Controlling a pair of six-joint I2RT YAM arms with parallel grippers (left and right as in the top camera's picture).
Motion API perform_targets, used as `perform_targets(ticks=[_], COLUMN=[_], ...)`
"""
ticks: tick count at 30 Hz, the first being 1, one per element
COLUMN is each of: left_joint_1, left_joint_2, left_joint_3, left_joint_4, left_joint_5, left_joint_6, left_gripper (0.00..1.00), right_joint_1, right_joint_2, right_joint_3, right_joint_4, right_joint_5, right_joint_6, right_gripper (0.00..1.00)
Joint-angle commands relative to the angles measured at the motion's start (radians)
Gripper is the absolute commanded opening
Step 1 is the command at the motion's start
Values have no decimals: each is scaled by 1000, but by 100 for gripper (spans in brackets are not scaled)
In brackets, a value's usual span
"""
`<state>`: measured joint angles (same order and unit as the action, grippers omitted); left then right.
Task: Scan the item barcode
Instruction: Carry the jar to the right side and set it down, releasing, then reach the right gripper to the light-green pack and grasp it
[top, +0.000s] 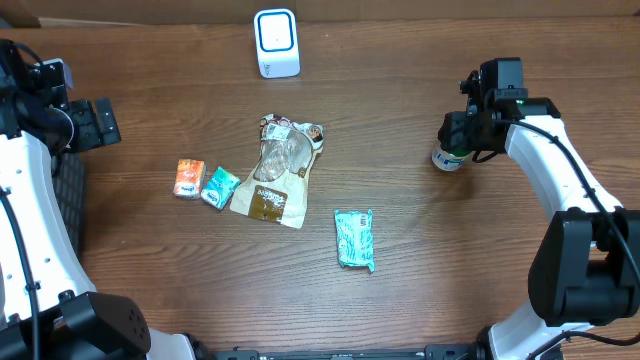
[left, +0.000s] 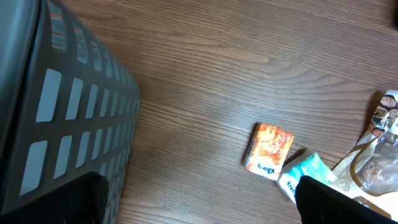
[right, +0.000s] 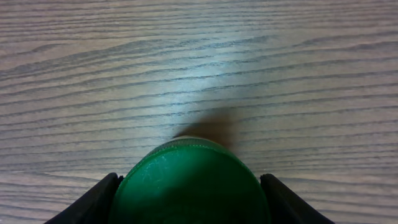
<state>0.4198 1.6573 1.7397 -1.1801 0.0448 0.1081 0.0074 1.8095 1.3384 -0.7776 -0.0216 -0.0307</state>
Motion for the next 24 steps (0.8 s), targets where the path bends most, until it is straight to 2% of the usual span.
perform_targets(ticks=[1,3,4,7,9,11,14,18,20,23,24], left_joint_1=[5,5,5,5,5,5,5,5,5,5,5], left_joint_2=[3,3,3,3,3,3,3,3,3,3,3], left_joint_3=[-4,-4,-4,-4,-4,-4,-4,-4,-4,-4,-4], left_joint_4=[3,3,3,3,3,3,3,3,3,3,3], left_joint_5=[0,0,0,0,0,0,0,0,0,0,0], left_joint_6=[12,12,12,12,12,12,12,12,12,12,12], left_gripper=[99,100,100,100,100,100,99,99,100,100,100], right_joint_1=[2,2,2,2,2,3,5,28,53,118,142], right_joint_2=[-1,-1,-1,-1,-1,-21,-61,-95,-108,-104,-102], right_joint_3=[2,2,2,2,3,91,240,366,374,364,352], right_joint_4=[-6,-16,-16,-16,-16,-78,-193,-355,-400,-494,-515], right_joint_5=[-3,-3,-3,-7,-29,-165,-312,-487,-534,-502,-493], right_joint_6=[6,5,6,6,5,10,108,113,111,109,109], right_gripper=[66,72,78,85,100,100,100,100,100,99,94])
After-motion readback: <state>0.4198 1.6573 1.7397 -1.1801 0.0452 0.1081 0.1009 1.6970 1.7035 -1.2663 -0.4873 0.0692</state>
